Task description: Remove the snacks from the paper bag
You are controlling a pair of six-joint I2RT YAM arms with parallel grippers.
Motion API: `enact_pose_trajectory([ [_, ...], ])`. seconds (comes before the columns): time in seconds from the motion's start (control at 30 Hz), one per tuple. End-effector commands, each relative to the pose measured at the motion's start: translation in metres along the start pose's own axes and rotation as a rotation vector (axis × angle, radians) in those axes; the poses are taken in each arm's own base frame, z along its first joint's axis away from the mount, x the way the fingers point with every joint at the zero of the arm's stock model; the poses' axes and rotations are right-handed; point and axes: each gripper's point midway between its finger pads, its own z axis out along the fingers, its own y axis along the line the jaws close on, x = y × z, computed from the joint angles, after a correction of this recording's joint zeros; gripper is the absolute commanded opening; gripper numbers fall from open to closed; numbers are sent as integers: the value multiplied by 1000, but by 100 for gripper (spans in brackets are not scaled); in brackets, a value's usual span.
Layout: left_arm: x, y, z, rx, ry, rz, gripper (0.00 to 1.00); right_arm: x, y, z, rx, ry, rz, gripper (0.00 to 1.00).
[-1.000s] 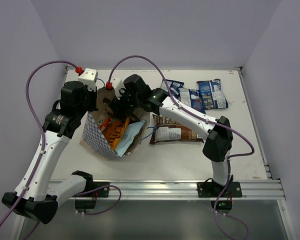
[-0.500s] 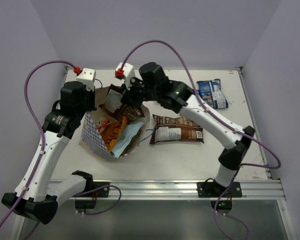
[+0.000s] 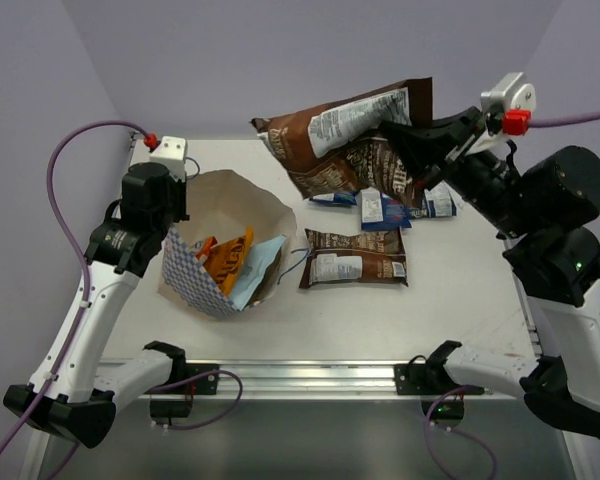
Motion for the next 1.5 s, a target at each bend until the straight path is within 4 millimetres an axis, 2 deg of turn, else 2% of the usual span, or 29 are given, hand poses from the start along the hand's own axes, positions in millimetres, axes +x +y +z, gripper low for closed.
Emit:
enact_pose_trajectory([
  [0.0,-34,9,-13,-38,-112,-48,0,47,-62,38,243,72,70,0],
  [0.03,-35,11,-15,-40,-116,-50,0,55,-71,43,267,85,86,0],
  [0.07,-34,11,-15,-41,-116,-49,0,74,-85,54,298,114,115,0],
  [0.13,-35,11,-17,-41,-119,-50,0,93,-95,71,298,131,135,0],
  [0.17,-34,11,-17,-39,-118,-49,0,118,-106,86,311,171,159,0],
  [0.2,-34,11,-16,-41,-114,-47,0,121,-110,96,304,163,170,0],
  [0.27,-33,10,-16,-38,-113,-46,0,142,-114,116,277,194,214,0],
  [0.3,-34,11,-16,-38,-116,-47,0,163,-119,136,270,224,235,0],
  [0.43,-32,7,-15,-21,-113,-45,0,215,-118,189,192,288,365,0],
  [0.47,-33,7,-15,-21,-115,-47,0,208,-115,200,152,267,381,0],
  [0.5,-31,7,-14,-21,-109,-44,0,244,-117,211,155,324,422,0],
  [0.6,-29,7,-14,-19,-105,-40,0,274,-117,221,139,364,531,0],
  [0.67,-29,7,-13,-19,-106,-40,0,318,-129,213,209,436,624,2],
  [0.7,-29,6,-13,-18,-106,-40,0,332,-136,208,243,459,657,6],
  [0.73,-29,5,-12,-13,-105,-39,0,345,-149,199,292,475,709,22],
  [0.8,-29,3,-10,-6,-102,-38,0,380,-163,175,388,567,756,40],
  [0.83,-29,2,-10,2,-100,-37,0,388,-175,163,432,595,742,59],
  [0.93,-28,-2,-8,17,-98,-38,0,391,-191,133,538,673,641,80],
  [1.0,-28,-3,-7,20,-95,-37,0,362,-188,120,534,657,581,83],
  [1.03,-29,-3,-7,25,-96,-37,0,335,-183,114,508,630,528,84],
  [1.1,-31,-4,-9,30,-102,-39,0,307,-169,109,427,597,474,84],
  [1.17,-31,-6,-9,43,-102,-35,0,282,-138,107,261,576,389,84],
  [1.2,-31,-7,-9,49,-104,-35,0,261,-121,100,199,547,339,84],
  [1.27,-30,-9,-9,60,-101,-31,0,255,-81,95,45,561,193,84],
  [1.3,-30,-10,-9,66,-103,-31,0,242,-64,87,-16,553,122,84],
  [1.33,-31,-11,-10,75,-104,-29,0,242,-33,85,-141,553,3,84],
  [1.37,-31,-12,-10,80,-106,-25,0,253,-13,78,-220,573,-36,84],
  [1.43,-31,-13,-11,87,-108,-20,0,244,24,70,-359,515,-185,84],
  [1.47,-33,-13,-13,94,-116,-15,0,259,37,62,-411,525,-212,84],
])
